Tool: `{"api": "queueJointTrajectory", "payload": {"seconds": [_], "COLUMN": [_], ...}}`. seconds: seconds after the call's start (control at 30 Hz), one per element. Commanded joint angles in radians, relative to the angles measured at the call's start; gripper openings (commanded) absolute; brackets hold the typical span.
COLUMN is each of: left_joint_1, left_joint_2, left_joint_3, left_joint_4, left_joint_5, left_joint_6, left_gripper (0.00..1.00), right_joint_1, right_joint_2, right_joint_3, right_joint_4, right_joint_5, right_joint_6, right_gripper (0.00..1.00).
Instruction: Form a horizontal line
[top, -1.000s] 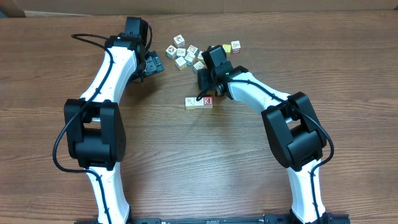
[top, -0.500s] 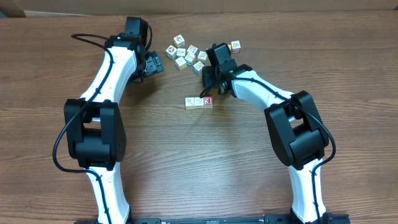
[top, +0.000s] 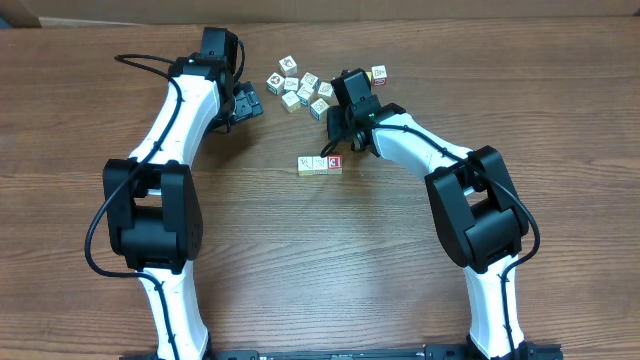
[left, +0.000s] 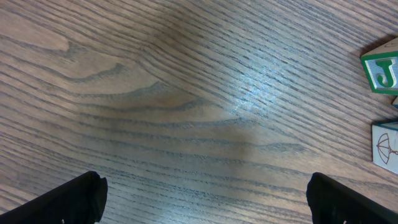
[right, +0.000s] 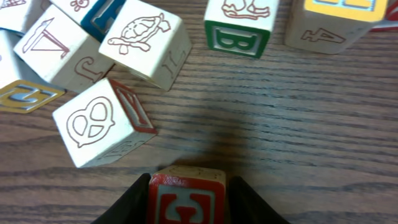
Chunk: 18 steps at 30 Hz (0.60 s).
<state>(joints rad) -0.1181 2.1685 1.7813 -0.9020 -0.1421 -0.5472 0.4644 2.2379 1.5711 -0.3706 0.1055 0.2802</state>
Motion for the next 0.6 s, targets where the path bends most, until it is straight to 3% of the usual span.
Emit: {"api": "queueJointTrajectory", "payload": {"seconds": [0.0, 0.47, 0.57], "left_joint_1": [-0.010, -0.011, -0.011], "left_joint_2": [0.002, 0.002, 0.002], "left_joint_3": [0.019, 0.019, 0.020], "left_joint_4": [-0.002, -0.002, -0.002], "left_joint_5": [0.005, 0.005, 0.005], "left_joint_6": [0.009, 0.009, 0.009], "left_gripper": [1.00, 1.00, 1.00], "right_joint_1": [-0.001, -0.001, -0.001], "right_joint_2": [-0.044, -0.169, -0.185], "right_joint_3": [0.035, 0.035, 0.035], "right_joint_4": [-0.005, -0.151, -0.183], "right_joint_5": [0.026, 0.033, 0.032], "right_joint_6": [-0.032, -0.046, -0.046], "right_gripper": [0.34, 0.33, 0.37]}}
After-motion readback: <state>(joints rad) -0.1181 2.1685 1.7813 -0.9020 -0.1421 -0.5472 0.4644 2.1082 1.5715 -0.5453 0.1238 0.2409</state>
